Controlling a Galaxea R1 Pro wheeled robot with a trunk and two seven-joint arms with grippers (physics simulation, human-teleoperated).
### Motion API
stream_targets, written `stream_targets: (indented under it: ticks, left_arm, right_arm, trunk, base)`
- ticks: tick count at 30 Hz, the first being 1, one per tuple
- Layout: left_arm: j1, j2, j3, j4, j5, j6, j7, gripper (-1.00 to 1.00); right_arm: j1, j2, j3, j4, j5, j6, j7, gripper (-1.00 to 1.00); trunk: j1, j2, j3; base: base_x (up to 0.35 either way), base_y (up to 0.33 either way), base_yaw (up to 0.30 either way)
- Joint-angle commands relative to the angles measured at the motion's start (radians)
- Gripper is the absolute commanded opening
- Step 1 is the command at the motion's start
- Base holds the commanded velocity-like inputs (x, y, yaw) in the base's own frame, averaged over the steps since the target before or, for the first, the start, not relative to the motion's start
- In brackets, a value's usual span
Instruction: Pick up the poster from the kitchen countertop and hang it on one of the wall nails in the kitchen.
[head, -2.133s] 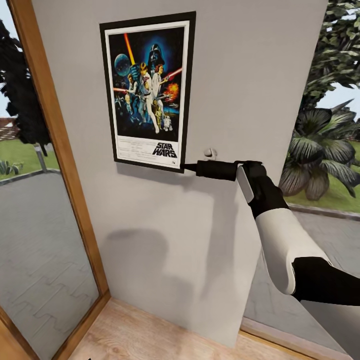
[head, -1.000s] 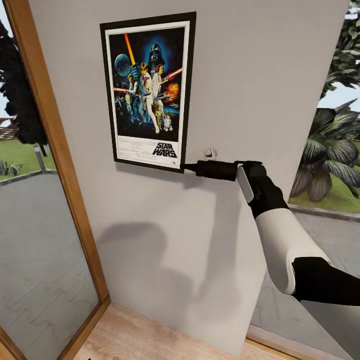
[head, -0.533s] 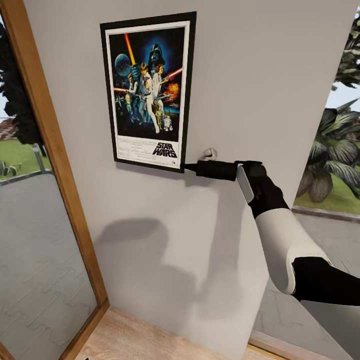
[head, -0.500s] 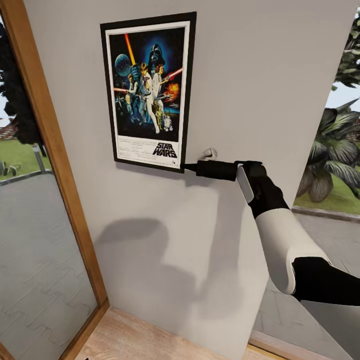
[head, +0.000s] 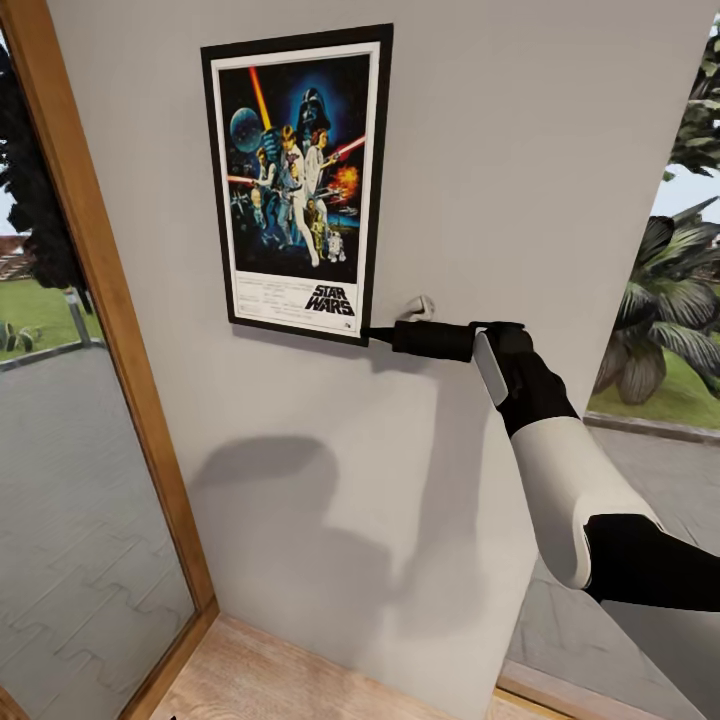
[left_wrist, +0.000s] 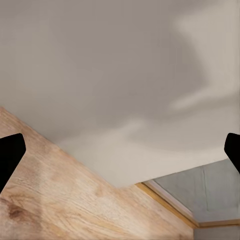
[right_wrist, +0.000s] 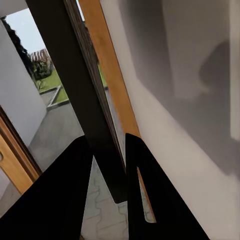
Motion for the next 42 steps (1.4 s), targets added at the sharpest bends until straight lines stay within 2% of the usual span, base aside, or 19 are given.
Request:
stream_targets:
  ticks: [1, 25, 31, 42]
  left_arm:
    - [0.0, 0.0, 0.008, 0.001, -0.008, -0.006, -0.002, 1.0]
    - [0.0, 0.0, 0.008, 0.001, -0.008, -0.007, -0.002, 1.0]
    - [0.0, 0.0, 0.008, 0.001, -0.008, -0.007, -0.002, 1.0]
    - [0.0, 0.002, 0.008, 0.001, -0.008, -0.007, -0.002, 1.0]
  right_arm:
    - [0.0, 0.001, -0.001, 0.0, -0.006, 0.007, 0.0, -1.0]
    - [0.011, 0.001, 0.001, 0.001, -0.009, 0.002, 0.002, -1.0]
    - [0.011, 0.001, 0.001, 0.011, -0.007, -0.049, 0.002, -1.0]
    - [0.011, 0.001, 0.001, 0.045, -0.006, -0.069, 0.003, -1.0]
  trunk:
    - [0.0, -0.001, 0.0]
    - [0.0, -0.001, 0.0]
    - [0.0, -0.001, 0.0]
    - [0.0, -0.001, 0.0]
  base:
    - [0.0, 0.0, 0.0]
    - [0.0, 0.0, 0.0]
    - [0.0, 0.0, 0.0]
    - [0.0, 0.0, 0.0]
